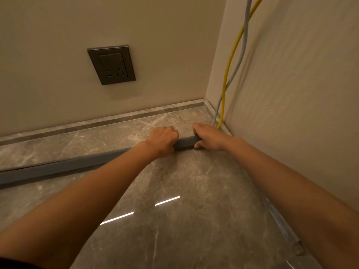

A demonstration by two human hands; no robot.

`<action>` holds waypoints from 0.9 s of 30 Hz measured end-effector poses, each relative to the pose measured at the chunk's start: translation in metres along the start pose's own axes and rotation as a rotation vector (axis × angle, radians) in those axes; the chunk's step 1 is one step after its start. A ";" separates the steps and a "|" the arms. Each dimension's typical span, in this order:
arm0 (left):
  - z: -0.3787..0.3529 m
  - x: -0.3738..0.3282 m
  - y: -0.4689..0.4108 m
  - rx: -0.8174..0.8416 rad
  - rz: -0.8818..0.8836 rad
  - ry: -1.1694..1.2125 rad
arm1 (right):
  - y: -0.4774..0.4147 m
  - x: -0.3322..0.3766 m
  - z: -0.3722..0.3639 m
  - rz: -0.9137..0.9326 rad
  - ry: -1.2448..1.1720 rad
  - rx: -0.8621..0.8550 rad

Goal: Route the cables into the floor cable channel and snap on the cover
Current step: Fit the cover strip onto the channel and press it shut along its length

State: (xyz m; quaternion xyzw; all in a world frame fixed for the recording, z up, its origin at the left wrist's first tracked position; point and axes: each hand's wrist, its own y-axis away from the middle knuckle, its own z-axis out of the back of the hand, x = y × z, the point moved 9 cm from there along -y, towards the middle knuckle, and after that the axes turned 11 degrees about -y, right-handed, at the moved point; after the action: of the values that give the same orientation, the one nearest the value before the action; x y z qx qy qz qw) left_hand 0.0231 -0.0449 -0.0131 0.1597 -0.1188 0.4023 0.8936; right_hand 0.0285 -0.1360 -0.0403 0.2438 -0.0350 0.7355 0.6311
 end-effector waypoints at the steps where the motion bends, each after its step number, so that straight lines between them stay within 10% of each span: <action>1: 0.000 -0.002 0.000 0.002 -0.006 -0.019 | 0.001 0.000 0.000 0.003 -0.012 0.003; 27: -0.006 -0.031 -0.011 -0.059 -0.043 0.159 | 0.014 -0.005 0.003 0.055 0.097 -0.065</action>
State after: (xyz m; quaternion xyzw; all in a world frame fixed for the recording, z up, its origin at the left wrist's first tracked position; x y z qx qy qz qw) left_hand 0.0118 -0.0705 -0.0317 0.1032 -0.0559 0.3908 0.9130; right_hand 0.0169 -0.1442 -0.0363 0.1862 -0.0349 0.7621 0.6191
